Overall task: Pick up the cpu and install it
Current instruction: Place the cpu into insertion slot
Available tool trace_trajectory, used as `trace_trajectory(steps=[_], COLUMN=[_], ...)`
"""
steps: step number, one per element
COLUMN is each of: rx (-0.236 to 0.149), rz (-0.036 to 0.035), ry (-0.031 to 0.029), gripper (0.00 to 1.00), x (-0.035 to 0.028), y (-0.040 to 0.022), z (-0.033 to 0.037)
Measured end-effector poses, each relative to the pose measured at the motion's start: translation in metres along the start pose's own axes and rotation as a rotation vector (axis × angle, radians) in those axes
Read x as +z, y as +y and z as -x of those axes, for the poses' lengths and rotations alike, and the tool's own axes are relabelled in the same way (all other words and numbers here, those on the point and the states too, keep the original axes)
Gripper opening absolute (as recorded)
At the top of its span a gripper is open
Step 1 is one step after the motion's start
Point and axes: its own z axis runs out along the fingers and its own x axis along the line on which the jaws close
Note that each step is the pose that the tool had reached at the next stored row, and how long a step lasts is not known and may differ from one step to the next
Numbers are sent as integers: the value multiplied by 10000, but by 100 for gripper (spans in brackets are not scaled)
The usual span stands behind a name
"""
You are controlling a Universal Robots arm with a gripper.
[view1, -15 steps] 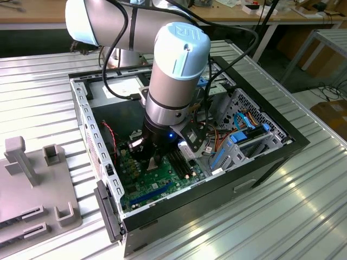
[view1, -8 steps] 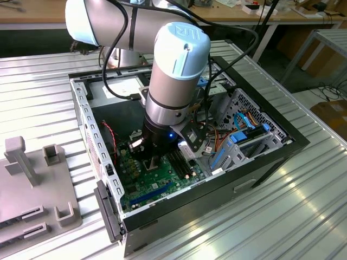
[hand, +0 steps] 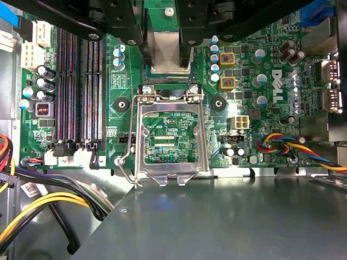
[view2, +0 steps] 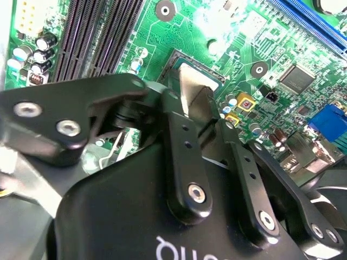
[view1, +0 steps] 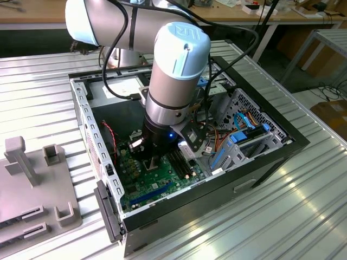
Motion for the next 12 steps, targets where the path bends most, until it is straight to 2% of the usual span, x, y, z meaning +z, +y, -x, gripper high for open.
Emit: trace_trajectory(steps=[1,2,3,6,10,12], rx=[0,0,2,6,13,15], rz=[-3,-4,-1,-3,-1,3], ry=[5,8,12,25,45,44], gripper=[38,38,44,44,44,44], x=[-6,-13,-19,-41,-112,-119], y=[-1,-1,0,-1,-1,0], z=[0,0,0,-1,-2,-6])
